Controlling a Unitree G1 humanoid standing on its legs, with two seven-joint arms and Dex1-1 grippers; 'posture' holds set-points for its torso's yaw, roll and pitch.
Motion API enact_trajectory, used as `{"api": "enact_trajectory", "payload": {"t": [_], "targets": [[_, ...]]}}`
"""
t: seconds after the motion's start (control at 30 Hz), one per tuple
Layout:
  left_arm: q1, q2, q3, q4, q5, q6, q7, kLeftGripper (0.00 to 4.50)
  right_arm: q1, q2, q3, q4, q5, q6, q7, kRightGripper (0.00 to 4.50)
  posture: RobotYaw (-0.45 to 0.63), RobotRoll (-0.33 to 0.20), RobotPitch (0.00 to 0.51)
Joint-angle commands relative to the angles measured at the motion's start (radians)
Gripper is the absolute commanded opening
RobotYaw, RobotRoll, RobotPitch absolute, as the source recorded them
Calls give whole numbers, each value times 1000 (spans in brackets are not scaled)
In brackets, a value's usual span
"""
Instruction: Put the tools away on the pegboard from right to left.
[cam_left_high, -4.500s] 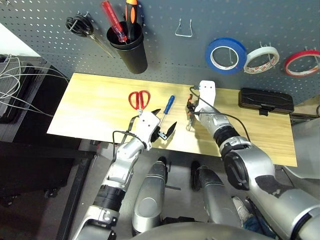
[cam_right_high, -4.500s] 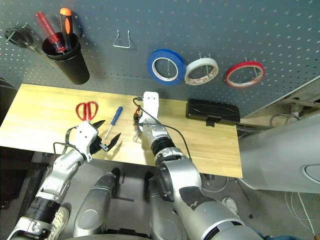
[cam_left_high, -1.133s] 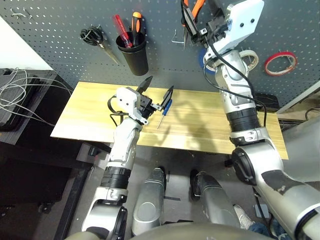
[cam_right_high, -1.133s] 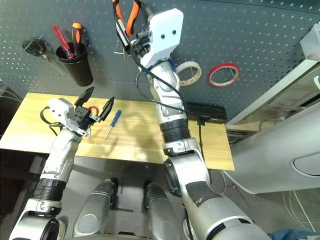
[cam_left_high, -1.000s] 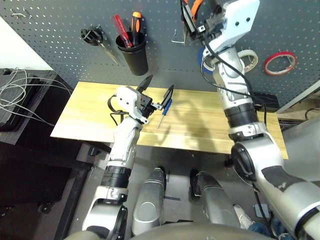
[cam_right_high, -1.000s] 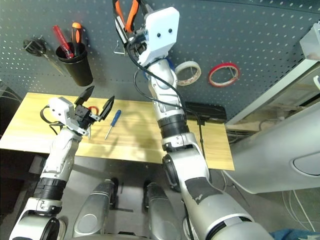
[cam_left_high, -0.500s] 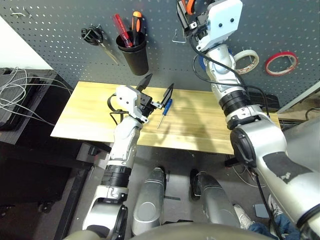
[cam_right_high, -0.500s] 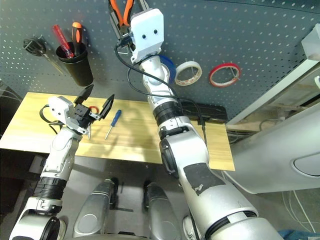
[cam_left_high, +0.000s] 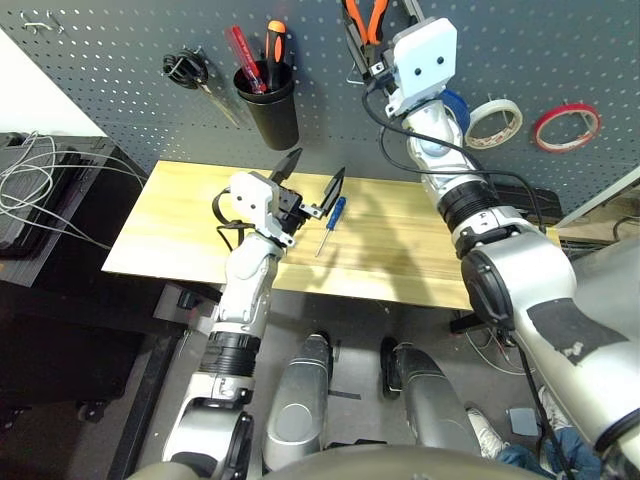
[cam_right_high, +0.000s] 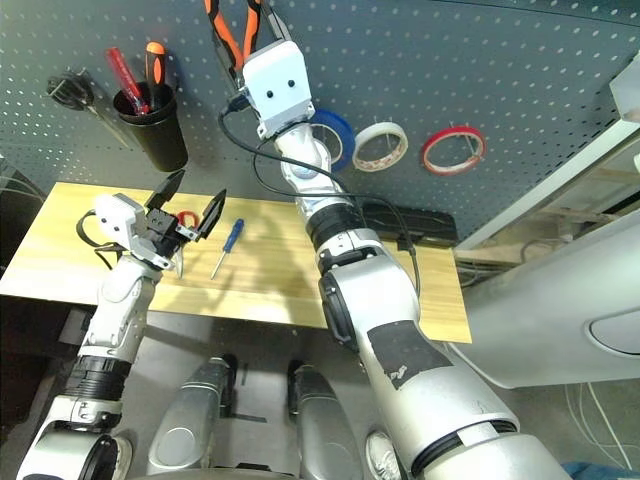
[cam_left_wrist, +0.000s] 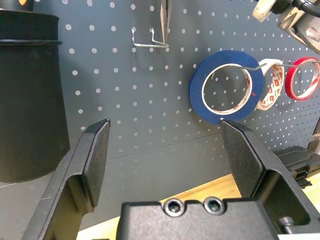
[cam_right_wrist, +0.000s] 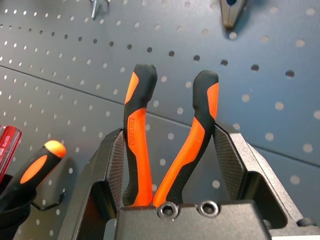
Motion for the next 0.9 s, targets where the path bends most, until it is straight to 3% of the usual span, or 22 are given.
{"api": "enact_trajectory", "payload": {"t": [0.03,0.9], "targets": [[24,5,-6,-17,14,5,0,4500,-22,-5,20,6,-27,-36,-29,3064,199,0,232],[60,7,-10,-69,28,35,12,4500,-56,13,68,86,-97,-12,-161,3064,228,0,258]]}}
